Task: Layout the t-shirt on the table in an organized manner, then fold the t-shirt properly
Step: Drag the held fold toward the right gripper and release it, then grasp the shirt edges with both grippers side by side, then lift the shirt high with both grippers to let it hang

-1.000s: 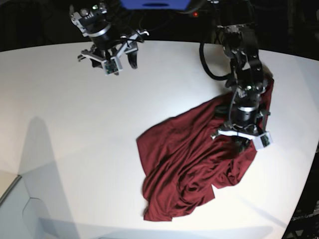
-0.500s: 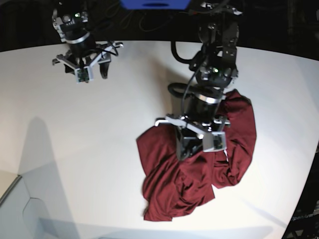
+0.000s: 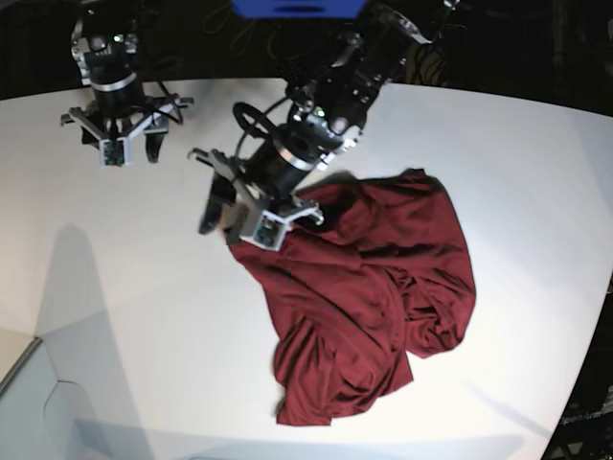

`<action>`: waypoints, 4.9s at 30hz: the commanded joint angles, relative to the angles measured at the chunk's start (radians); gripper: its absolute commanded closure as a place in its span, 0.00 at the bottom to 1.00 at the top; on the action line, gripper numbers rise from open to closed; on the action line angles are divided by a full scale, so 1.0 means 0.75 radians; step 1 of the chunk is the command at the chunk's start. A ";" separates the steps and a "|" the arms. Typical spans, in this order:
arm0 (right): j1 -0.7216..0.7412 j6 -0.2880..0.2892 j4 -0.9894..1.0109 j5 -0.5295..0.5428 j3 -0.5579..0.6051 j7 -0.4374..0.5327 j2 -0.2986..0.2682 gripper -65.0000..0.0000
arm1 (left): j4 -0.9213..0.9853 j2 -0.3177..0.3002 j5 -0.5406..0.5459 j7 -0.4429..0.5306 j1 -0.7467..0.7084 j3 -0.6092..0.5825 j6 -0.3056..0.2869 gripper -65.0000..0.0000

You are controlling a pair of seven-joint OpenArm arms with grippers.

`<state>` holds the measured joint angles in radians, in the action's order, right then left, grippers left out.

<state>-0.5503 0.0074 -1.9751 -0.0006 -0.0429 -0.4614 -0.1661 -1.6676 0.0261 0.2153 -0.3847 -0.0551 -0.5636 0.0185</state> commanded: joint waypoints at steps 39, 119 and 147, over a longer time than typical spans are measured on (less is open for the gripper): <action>0.011 0.007 -0.027 0.000 0.116 0.033 0.030 0.52 | 0.083 -0.271 0.002 0.041 -0.155 0.382 -0.009 0.34; 0.927 0.224 -0.021 -0.004 0.332 0.025 0.116 1.00 | -0.314 -0.226 0.017 0.037 0.101 0.386 -0.007 0.99; 1.909 0.226 0.190 -0.111 0.410 0.025 0.237 1.00 | -0.408 -0.204 0.348 0.048 0.525 0.718 -0.007 0.99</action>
<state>0.8440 0.1875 -1.8214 -0.0742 0.2726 -0.4831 0.0086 -1.9530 -0.1246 0.4767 -0.3706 0.3134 -0.0299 0.0044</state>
